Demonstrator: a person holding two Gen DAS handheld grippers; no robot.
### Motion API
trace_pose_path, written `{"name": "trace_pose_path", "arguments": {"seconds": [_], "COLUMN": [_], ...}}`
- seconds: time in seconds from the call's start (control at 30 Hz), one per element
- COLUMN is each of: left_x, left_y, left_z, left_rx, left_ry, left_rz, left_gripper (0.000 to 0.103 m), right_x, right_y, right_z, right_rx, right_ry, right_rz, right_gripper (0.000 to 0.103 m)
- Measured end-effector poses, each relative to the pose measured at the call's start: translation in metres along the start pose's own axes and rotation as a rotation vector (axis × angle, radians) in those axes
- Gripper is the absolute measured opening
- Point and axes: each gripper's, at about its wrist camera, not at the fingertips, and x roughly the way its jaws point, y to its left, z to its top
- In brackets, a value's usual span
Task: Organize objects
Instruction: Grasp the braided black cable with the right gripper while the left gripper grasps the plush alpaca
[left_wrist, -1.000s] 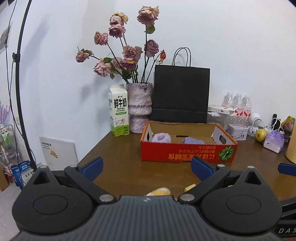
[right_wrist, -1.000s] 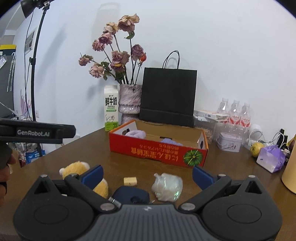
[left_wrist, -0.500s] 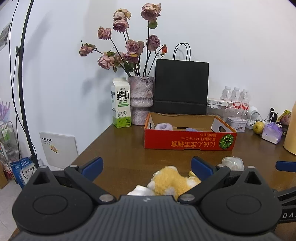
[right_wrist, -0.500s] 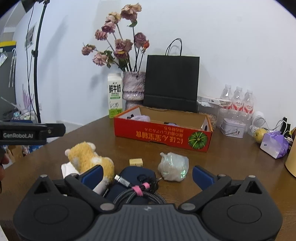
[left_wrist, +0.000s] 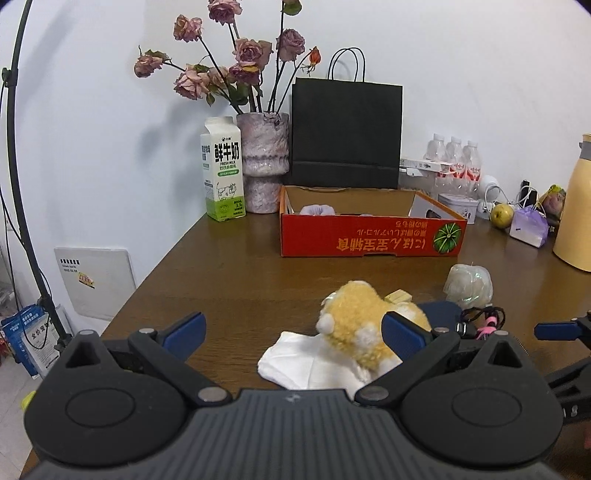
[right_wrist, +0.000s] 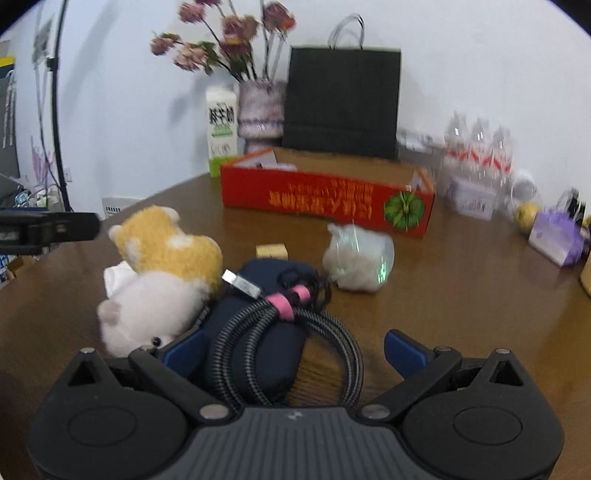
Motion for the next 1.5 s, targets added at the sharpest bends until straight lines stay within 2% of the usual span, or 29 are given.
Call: {"name": "trace_pose_path", "arguments": {"seconds": [0.33,0.5,0.6,0.63,0.77,0.87,1.03,1.13,1.27,1.47,1.5], "left_x": [0.011,0.015,0.016,0.017,0.019,0.019,0.023,0.032,0.045,0.057,0.057], "left_y": [-0.003,-0.009,-0.014,-0.016,-0.028,-0.040,-0.060,-0.071,-0.081,-0.086,-0.087], "left_z": [-0.009,-0.010,-0.010,-0.010,-0.007,-0.006,-0.006,-0.007,-0.010,-0.015,-0.015], "left_rx": [-0.039,-0.024,-0.010,-0.006,0.007,0.014,0.026,0.038,0.045,0.041,0.043], "left_ry": [0.045,0.070,0.087,0.094,0.111,0.120,0.140,0.162,0.193,0.212,0.213], "left_rz": [-0.061,-0.076,-0.083,-0.084,-0.080,-0.080,-0.063,-0.041,0.007,0.068,0.067], "left_gripper": [0.103,0.103,0.103,0.103,0.103,0.103,0.103,0.103,0.103,0.093,0.086], "right_x": [0.025,0.024,0.020,0.019,0.013,0.003,-0.012,-0.019,-0.024,-0.026,-0.027], "right_y": [-0.033,-0.028,-0.025,-0.025,-0.027,-0.028,-0.037,-0.045,-0.055,-0.051,-0.050], "right_z": [0.002,-0.002,-0.005,-0.005,-0.006,-0.006,-0.007,-0.008,-0.009,-0.010,-0.010], "right_rx": [0.163,0.143,0.123,0.118,0.117,0.109,0.078,0.070,0.087,0.064,0.063], "right_ry": [0.091,0.074,0.063,0.056,0.027,-0.025,-0.127,-0.171,-0.202,-0.233,-0.241], "right_rz": [0.166,0.164,0.172,0.180,0.193,0.168,0.052,-0.006,-0.040,-0.049,-0.051], "right_gripper": [0.103,0.103,0.097,0.091,0.088,0.087,0.087,0.087,0.087,0.087,0.087]}}
